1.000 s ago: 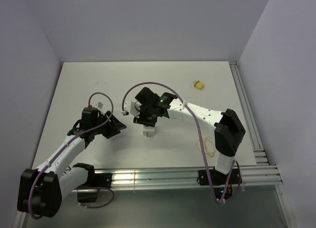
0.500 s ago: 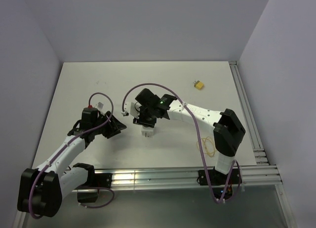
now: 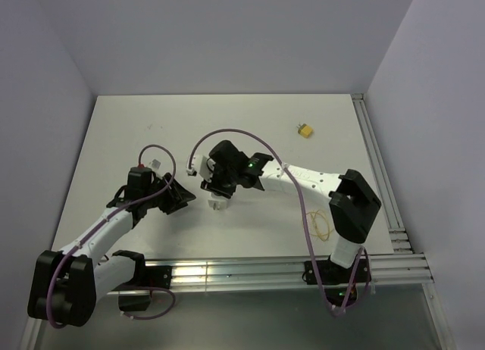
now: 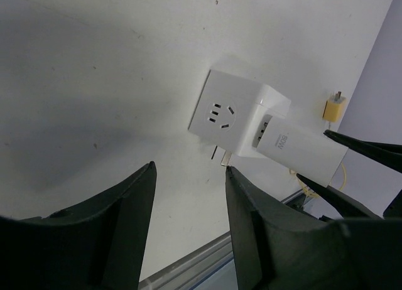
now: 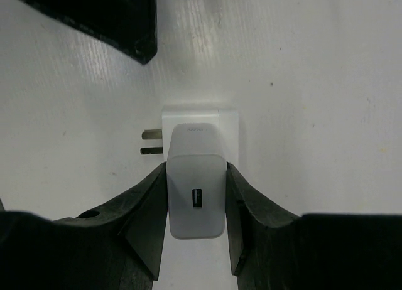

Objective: Insert the plug

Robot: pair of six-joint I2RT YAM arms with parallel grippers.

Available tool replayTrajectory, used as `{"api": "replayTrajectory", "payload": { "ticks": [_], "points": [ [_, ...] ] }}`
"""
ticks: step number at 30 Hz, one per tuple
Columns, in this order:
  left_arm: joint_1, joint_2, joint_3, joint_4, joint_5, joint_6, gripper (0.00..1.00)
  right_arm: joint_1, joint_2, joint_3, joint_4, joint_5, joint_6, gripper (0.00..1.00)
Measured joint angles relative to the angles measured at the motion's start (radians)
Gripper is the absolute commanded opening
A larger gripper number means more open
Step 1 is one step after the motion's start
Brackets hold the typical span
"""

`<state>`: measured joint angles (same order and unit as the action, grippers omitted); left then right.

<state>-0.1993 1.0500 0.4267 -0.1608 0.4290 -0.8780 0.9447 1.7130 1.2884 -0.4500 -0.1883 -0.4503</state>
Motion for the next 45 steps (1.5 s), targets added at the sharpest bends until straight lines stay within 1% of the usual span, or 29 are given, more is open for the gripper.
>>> {"api": "replayTrajectory", "payload": {
  "ticks": [8, 14, 16, 18, 22, 24, 28, 34, 38, 41, 45],
  "points": [
    [0.0, 0.009, -0.018, 0.023, 0.006, -0.008, 0.53, 0.015, 0.155, 0.23, -0.161, -0.014, -0.025, 0.0],
    [0.0, 0.009, -0.038, 0.045, 0.001, -0.014, 0.52, 0.016, 0.227, 0.349, -0.264, -0.023, -0.031, 0.0],
    [0.0, 0.019, -0.045, 0.061, 0.001, -0.026, 0.48, 0.019, 0.233, 0.353, -0.266, -0.017, -0.028, 0.0],
    [0.0, 0.039, -0.048, 0.078, 0.001, -0.031, 0.47, 0.029, 0.226, 0.329, -0.243, 0.003, -0.018, 0.0],
    [0.0, 0.065, -0.061, 0.111, 0.0, -0.037, 0.43, 0.056, 0.2, 0.245, -0.146, 0.047, 0.011, 0.0],
    [0.0, 0.082, -0.063, 0.122, 0.0, -0.038, 0.42, 0.069, 0.199, 0.235, -0.122, 0.064, 0.026, 0.0],
    [0.005, 0.114, -0.064, 0.15, -0.014, -0.045, 0.42, 0.095, 0.232, 0.272, -0.112, 0.091, 0.047, 0.0],
    [0.012, 0.119, -0.064, 0.161, -0.065, -0.048, 0.41, 0.099, 0.317, 0.413, -0.22, 0.082, 0.049, 0.0],
    [0.011, 0.113, -0.064, 0.154, -0.087, -0.048, 0.41, 0.098, 0.333, 0.433, -0.231, 0.08, 0.058, 0.0],
    [0.011, 0.112, -0.064, 0.157, -0.088, -0.048, 0.4, 0.098, 0.322, 0.399, -0.196, 0.087, 0.083, 0.0],
    [0.011, 0.116, -0.064, 0.166, -0.091, -0.051, 0.38, 0.103, 0.286, 0.309, -0.091, 0.103, 0.131, 0.0]
  ]
}}
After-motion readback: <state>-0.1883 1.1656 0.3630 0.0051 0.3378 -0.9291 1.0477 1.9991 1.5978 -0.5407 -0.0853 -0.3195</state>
